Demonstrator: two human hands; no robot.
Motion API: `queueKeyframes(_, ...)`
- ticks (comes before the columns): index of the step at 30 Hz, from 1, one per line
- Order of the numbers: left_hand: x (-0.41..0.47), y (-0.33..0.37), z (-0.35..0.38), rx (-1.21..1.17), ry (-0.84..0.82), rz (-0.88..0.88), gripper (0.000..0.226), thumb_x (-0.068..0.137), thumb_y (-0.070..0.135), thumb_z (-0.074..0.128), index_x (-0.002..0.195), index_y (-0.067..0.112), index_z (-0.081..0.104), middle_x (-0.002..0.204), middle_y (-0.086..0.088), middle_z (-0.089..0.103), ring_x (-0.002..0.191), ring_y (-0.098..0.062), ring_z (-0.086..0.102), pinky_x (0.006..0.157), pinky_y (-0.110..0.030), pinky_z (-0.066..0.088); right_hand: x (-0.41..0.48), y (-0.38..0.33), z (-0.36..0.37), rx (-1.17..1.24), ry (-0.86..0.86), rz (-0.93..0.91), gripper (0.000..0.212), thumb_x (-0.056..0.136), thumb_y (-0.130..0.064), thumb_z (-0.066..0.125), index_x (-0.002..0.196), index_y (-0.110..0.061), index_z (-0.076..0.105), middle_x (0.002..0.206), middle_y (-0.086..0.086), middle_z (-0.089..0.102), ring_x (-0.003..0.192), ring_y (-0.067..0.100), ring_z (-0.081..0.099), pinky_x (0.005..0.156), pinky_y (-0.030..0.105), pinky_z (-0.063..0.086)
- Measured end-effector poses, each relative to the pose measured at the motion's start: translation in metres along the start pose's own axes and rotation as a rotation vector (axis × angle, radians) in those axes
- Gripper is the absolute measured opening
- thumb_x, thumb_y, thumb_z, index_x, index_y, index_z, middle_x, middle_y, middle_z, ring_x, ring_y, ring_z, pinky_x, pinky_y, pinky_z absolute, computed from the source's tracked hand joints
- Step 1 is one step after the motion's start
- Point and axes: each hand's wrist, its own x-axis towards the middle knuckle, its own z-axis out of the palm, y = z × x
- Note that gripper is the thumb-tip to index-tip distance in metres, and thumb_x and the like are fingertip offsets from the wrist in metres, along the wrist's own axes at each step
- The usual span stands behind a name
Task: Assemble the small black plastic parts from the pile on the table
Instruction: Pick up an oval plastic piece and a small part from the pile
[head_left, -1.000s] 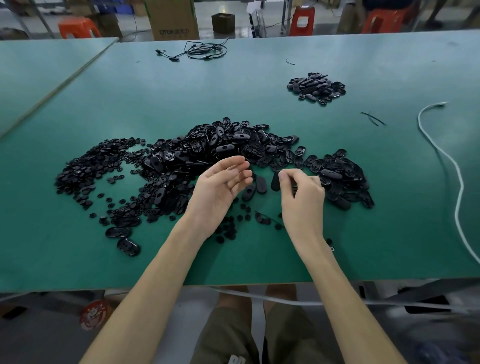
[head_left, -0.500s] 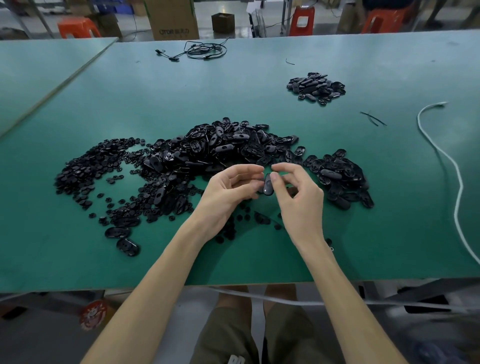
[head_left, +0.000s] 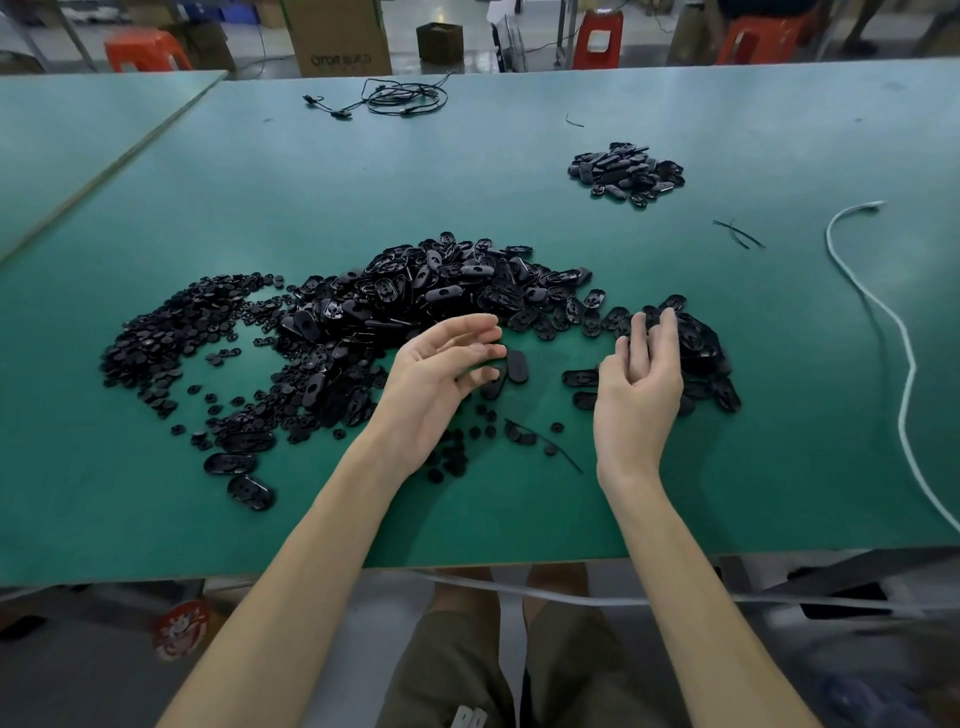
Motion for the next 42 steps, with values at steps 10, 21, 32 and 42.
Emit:
queueKeyframes(10,0.0,0.003,-0.002,-0.143,0.087,0.016,0.032,0.095,-0.013,0.053,0.111,0.006,0.074,0.103,-0.007,0.073,0.092,-0.019,0.071,0.081,-0.027,0.058,-0.008,-0.002,0.002,-0.323,-0.148,-0.162,0.041,0.099,0.0,0.061,0.137,-0.016,0.064,0.127,-0.005,0.068,0.115,0.003,0.063,0.104,0.02,0.049)
queueKeyframes(21,-0.001,0.005,-0.001,-0.165,0.116,-0.001,0.029,0.095,-0.01,0.054,0.109,0.007,0.073,0.1,-0.006,0.074,0.087,-0.018,0.071,0.08,-0.027,0.058,-0.01,0.005,0.004,-0.834,-0.163,-0.222,0.041,0.096,-0.018,0.072,0.134,-0.022,0.058,0.122,-0.007,0.065,0.125,0.019,0.04,0.1,0.034,0.025)
queueKeyframes(32,-0.003,0.006,0.0,-0.136,0.096,0.002,0.03,0.097,-0.009,0.051,0.108,0.008,0.073,0.1,-0.005,0.073,0.085,-0.018,0.069,0.078,-0.028,0.058,-0.011,-0.002,0.001,-0.32,-0.136,-0.224,0.013,0.101,-0.014,0.067,0.11,-0.024,0.07,0.098,-0.011,0.071,0.094,0.004,0.063,0.089,0.024,0.05)
queueKeyframes(42,-0.003,-0.004,0.002,0.184,-0.022,0.086,0.025,0.097,-0.002,0.064,0.113,0.012,0.075,0.11,-0.005,0.072,0.101,-0.018,0.066,0.084,-0.029,0.056,-0.008,0.001,0.001,-0.089,-0.224,-0.161,0.007,0.101,-0.009,0.066,0.107,-0.012,0.069,0.086,-0.002,0.075,0.074,0.014,0.076,0.065,0.024,0.057)
